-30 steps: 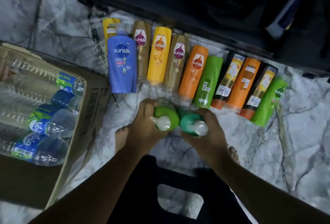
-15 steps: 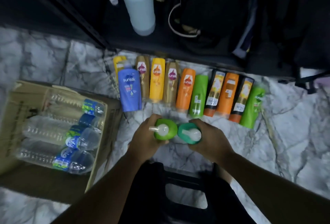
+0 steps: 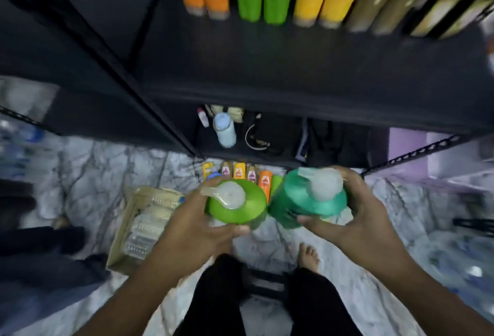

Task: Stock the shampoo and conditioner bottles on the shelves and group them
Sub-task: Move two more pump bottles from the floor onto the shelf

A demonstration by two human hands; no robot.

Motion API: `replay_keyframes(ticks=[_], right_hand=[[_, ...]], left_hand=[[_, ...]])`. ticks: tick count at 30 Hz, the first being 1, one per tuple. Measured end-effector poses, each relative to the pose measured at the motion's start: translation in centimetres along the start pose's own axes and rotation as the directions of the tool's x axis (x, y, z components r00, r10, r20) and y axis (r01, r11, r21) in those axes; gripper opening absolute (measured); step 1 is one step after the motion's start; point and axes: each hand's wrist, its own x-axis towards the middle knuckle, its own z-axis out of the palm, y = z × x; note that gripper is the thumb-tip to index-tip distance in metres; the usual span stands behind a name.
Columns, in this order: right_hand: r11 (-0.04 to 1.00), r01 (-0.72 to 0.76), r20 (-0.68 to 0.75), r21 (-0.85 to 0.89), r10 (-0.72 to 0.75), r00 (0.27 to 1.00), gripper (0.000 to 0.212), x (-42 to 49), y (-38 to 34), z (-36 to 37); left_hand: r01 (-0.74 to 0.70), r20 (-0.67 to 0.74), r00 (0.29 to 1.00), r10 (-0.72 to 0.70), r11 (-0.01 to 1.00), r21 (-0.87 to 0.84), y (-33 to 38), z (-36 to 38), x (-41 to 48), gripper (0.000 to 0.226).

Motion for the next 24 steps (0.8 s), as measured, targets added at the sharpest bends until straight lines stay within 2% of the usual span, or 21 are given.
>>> replay_keyframes(ticks=[2,5,9,12,15,18,24], right_hand=[[0.994,0.055,-0.069,0.099,-0.049,0.996,0.079,-1.0,-5.4,-2.2],[0.959,0.152,-0.154,0.239,-0.117,0.981,0.077,-2.6,-12.1,-4.8],[0.899,0.310,-0.316,0.310,-0.210,0.925,0.064,-4.1,-19.2,-7.6],[0.827,0.416,-0.413,0.379,-0.251,0.875,0.060,-4.2,-23.6,-9.5],[0.757,0.529,-0.491,0.385,-0.317,0.811,0.073,-3.6,-27.7,-10.9],[0.672,0.623,-0.570,0.401,-0.349,0.743,0.074,-2.9,-31.7,-12.4],[0.612,0.736,-0.653,0.290,-0.435,0.620,0.045,-0.9,-39.2,-16.8]], left_hand=[[-0.105,-0.058,0.993,0.105,0.994,0.007,6.1,-2.0,-2.0,0.067],[-0.246,-0.071,0.966,0.247,0.969,0.029,13.0,-3.9,-4.1,0.079],[-0.408,-0.155,0.903,0.401,0.913,-0.012,20.0,-5.9,-5.2,0.090],[-0.538,-0.184,0.835,0.518,0.839,-0.079,25.8,-7.0,-5.5,0.077],[-0.671,-0.222,0.738,0.637,0.728,-0.144,30.8,-7.8,-5.5,0.073],[-0.757,-0.280,0.653,0.704,0.617,-0.215,35.6,-7.6,-5.3,0.066],[-0.872,-0.402,0.489,0.774,0.434,-0.226,44.9,-7.9,-4.0,0.053]])
